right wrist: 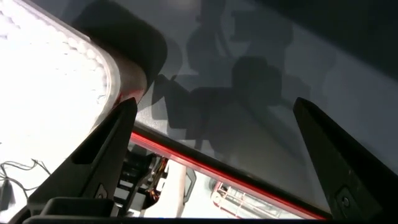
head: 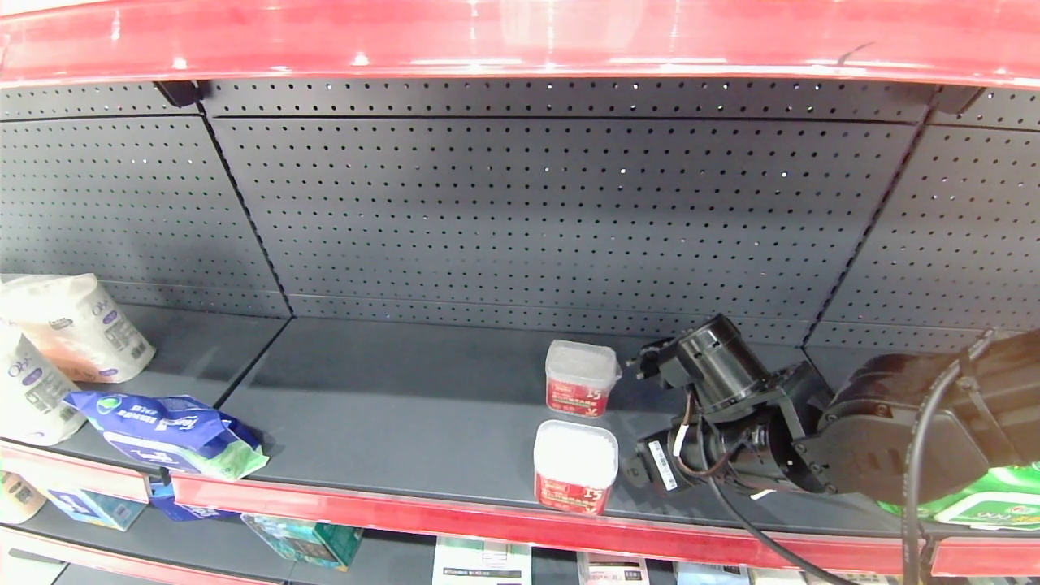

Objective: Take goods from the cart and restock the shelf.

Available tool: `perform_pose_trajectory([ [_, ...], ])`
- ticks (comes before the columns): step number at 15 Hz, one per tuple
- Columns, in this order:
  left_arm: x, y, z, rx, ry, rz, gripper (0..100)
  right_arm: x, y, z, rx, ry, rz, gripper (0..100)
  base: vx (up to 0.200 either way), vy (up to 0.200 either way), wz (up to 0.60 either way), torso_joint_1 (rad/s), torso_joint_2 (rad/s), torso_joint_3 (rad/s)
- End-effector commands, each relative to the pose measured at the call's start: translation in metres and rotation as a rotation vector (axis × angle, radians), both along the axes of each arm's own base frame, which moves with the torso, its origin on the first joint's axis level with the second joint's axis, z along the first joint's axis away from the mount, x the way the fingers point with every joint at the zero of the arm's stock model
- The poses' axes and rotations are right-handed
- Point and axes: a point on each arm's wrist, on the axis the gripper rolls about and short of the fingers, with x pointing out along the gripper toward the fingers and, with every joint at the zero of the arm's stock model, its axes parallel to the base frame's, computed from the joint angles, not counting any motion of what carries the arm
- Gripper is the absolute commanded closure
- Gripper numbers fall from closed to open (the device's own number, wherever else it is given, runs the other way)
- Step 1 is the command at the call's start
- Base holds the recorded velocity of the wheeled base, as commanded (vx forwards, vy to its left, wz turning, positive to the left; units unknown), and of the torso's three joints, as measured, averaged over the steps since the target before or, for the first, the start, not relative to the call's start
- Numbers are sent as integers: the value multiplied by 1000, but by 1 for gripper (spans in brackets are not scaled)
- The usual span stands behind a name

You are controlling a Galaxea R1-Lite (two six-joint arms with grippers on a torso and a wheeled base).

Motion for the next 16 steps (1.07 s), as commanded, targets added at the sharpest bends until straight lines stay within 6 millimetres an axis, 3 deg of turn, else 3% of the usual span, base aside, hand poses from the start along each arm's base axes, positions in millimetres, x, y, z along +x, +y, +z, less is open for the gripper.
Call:
perform_pose_trajectory([
  [1, 0, 0, 0, 0, 0, 0, 0, 1, -1, 0, -3, -3, -1, 0, 0, 0, 0, 0, 0, 0],
  [16, 0, 0, 0, -1, 2, 0, 0, 3, 2, 3, 2, -33, -3, 0, 0, 0, 0, 0, 0, 0],
])
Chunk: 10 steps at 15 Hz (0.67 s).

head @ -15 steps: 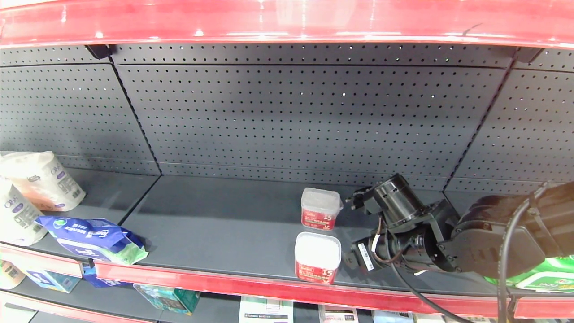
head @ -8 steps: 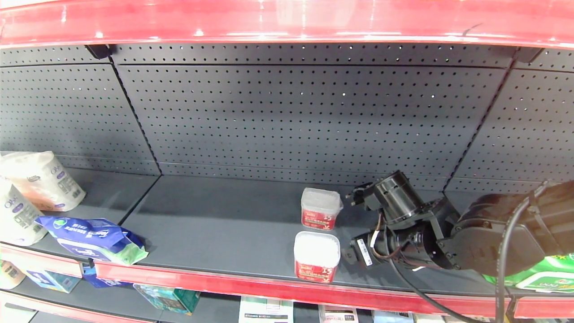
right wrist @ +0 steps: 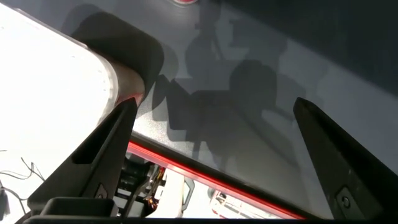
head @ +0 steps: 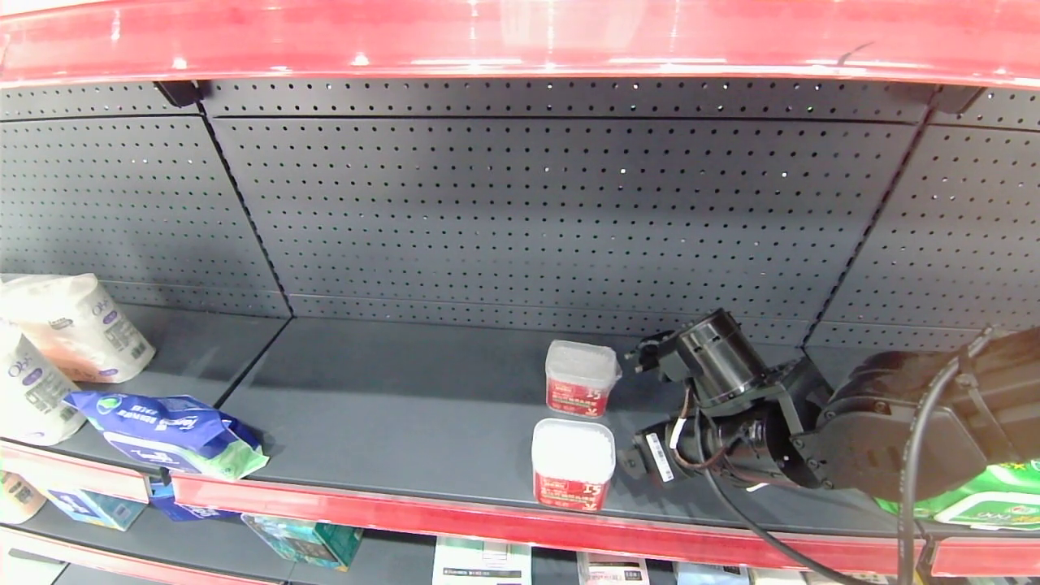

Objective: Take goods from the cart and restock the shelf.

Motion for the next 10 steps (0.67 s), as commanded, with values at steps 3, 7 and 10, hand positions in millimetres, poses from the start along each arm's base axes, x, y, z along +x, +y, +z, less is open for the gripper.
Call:
perform_pose_trajectory([
  [3, 0, 0, 0, -1, 2, 0, 0, -1, 0, 0, -2, 2, 2, 0, 0, 0, 0, 0, 0, 0],
  [7, 0, 0, 0, -1, 2, 0, 0, -3, 1, -1, -5, 6, 10, 0, 0, 0, 0, 0, 0, 0],
  [10, 0, 0, 0, -1, 2, 0, 0, -5, 3, -2, -6, 8, 19, 0, 0, 0, 0, 0, 0, 0],
])
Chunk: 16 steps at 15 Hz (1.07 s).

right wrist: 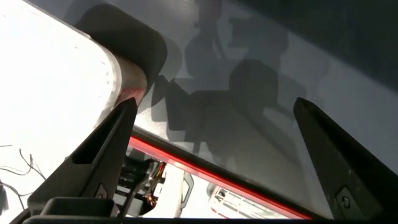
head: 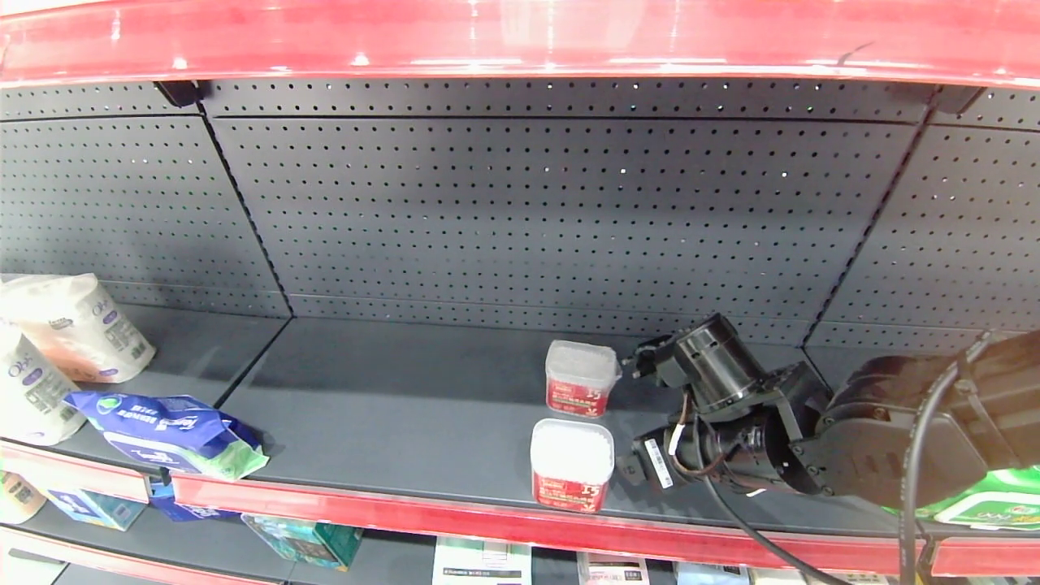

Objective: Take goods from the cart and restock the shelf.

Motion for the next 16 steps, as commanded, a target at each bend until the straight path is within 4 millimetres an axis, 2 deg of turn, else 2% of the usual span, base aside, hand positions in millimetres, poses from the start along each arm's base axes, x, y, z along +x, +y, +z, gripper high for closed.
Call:
perform_pose_trajectory([
  [1, 0, 0, 0, -1, 2, 0, 0, -1, 1, 0, 1, 1, 4, 0, 0, 0, 0, 0, 0, 0],
  [6, 0, 0, 0, -1, 2, 0, 0, -1, -3, 0, -2, 1, -5, 0, 0, 0, 0, 0, 0, 0],
  [8, 0, 0, 0, -1, 2, 0, 0, 2, -16, 3, -20, -5, -19, 0, 0, 0, 0, 0, 0, 0],
  [9, 0, 0, 0, -1, 2, 0, 0, 1, -33, 12, -52, -34, -8, 0, 0, 0, 0, 0, 0, 0],
  [11, 0, 0, 0, 0, 0, 0, 0, -14, -58, 27, -60, -73, -8, 0, 0, 0, 0, 0, 0, 0],
  [13, 0, 0, 0, 0, 0, 0, 0, -54, -105, 51, -60, -166, -12, 0, 0, 0, 0, 0, 0, 0],
  [14, 0, 0, 0, -1, 2, 0, 0, -80, -131, 60, -42, -226, -17, 0, 0, 0, 0, 0, 0, 0],
  [15, 0, 0, 0, 0, 0, 0, 0, -97, -142, 61, -30, -257, -11, 0, 0, 0, 0, 0, 0, 0],
  [16, 0, 0, 0, -1, 2, 0, 0, -145, -164, 64, 56, -384, 16, 0, 0, 0, 0, 0, 0, 0],
])
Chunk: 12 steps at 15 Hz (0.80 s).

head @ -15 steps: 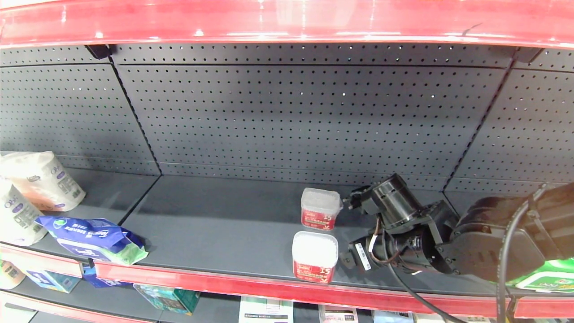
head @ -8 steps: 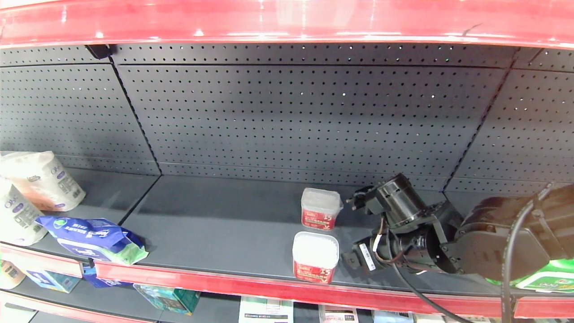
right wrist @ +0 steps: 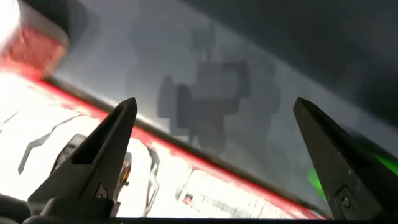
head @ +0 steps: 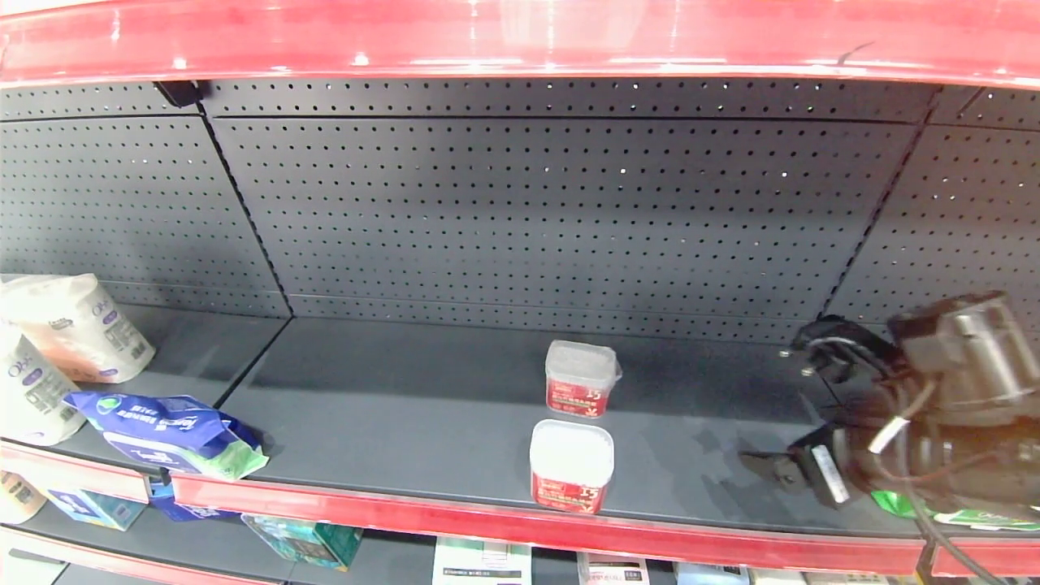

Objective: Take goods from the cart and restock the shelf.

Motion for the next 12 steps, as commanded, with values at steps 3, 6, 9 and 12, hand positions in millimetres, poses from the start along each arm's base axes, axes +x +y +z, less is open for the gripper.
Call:
perform_pose_trajectory([
  [3, 0, 0, 0, -1, 2, 0, 0, -179, -77, -3, 233, -581, 147, 0, 0, 0, 0, 0, 0, 0],
  [6, 0, 0, 0, -1, 2, 0, 0, -215, -88, -29, 292, -772, 106, 0, 0, 0, 0, 0, 0, 0],
  [9, 0, 0, 0, 0, 0, 0, 0, -212, -90, -35, 402, -738, -65, 0, 0, 0, 0, 0, 0, 0],
  [12, 0, 0, 0, -1, 2, 0, 0, -201, -87, -67, 372, -675, -78, 0, 0, 0, 0, 0, 0, 0],
])
